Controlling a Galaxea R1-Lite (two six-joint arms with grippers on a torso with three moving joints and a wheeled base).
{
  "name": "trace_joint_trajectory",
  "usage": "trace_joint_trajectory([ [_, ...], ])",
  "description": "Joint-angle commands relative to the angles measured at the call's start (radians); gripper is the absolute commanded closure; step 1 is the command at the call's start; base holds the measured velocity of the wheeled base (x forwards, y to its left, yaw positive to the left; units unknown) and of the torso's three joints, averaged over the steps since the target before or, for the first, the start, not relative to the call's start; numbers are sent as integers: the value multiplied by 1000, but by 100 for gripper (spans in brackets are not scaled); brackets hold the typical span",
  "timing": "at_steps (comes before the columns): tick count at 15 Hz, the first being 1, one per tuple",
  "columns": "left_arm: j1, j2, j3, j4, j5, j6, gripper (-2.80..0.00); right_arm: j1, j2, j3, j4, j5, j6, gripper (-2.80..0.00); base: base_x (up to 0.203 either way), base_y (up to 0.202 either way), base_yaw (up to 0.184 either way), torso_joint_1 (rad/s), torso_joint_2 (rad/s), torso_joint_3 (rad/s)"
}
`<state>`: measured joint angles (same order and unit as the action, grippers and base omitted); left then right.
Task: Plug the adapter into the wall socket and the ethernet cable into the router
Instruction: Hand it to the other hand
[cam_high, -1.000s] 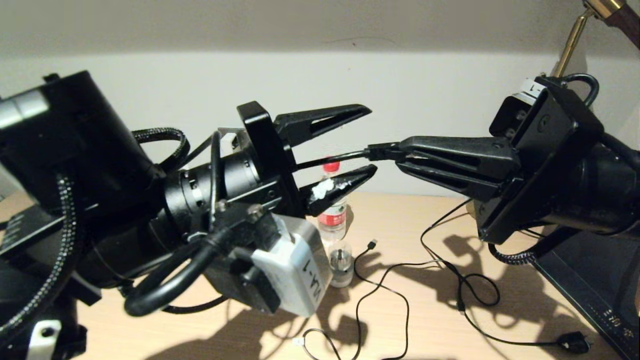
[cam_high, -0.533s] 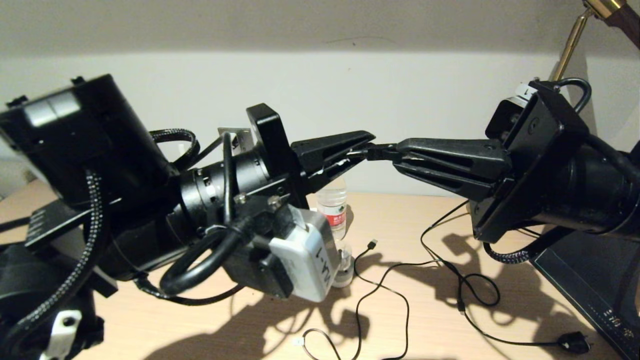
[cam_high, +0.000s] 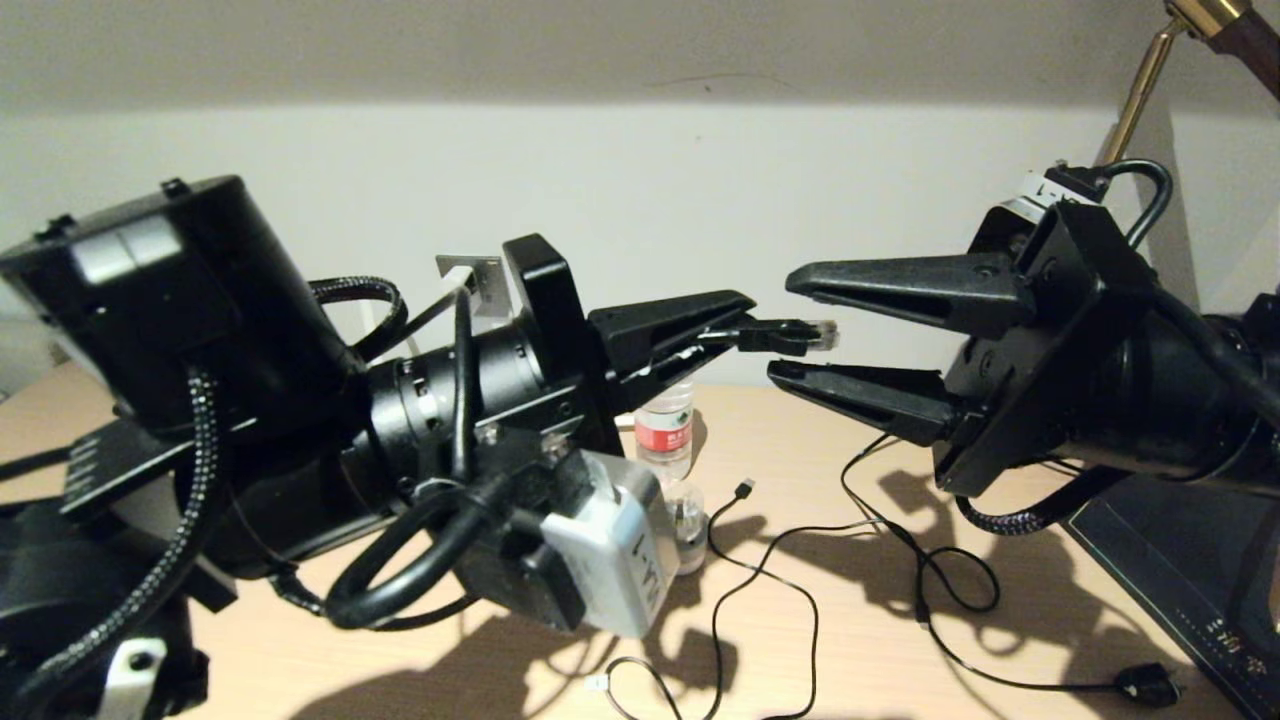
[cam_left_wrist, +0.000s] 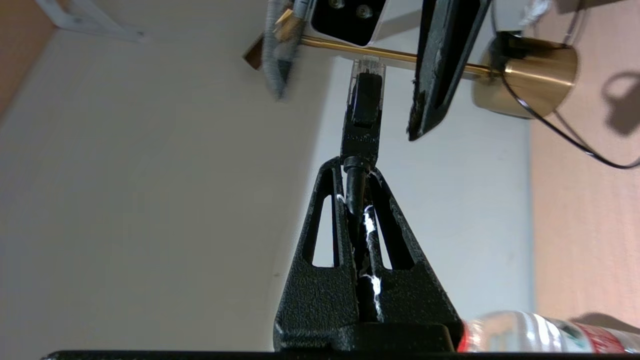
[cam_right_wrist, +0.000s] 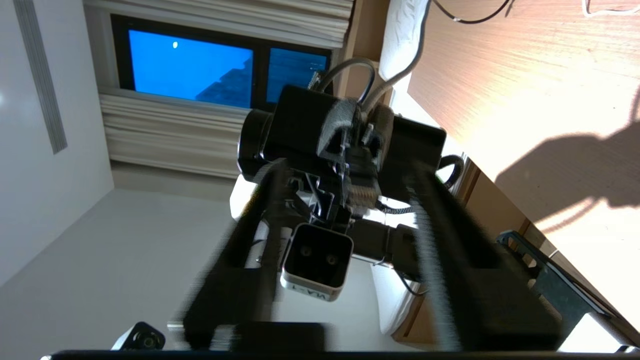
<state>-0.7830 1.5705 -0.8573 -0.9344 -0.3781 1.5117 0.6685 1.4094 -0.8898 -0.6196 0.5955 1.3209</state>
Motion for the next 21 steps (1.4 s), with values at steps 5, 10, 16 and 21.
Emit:
trace_joint_trajectory([
  [5, 3, -87, 93, 43, 11, -278, 0, 0, -86, 65, -7, -44, -109, -280, 0, 0, 0, 0, 0, 0],
  [10, 16, -147, 205, 125, 84, -800, 0, 0, -205, 230, 28, -403, -599, -280, 0, 0, 0, 0, 0, 0],
  [16, 22, -143, 239, 138, 111, -1157, 0, 0, -338, 317, 173, -679, -910, -280, 0, 0, 0, 0, 0, 0],
  [21, 24, -142, 231, 127, 213, -765, 0, 75, -238, 121, 232, -567, -673, -280, 0, 0, 0, 0, 0, 0],
])
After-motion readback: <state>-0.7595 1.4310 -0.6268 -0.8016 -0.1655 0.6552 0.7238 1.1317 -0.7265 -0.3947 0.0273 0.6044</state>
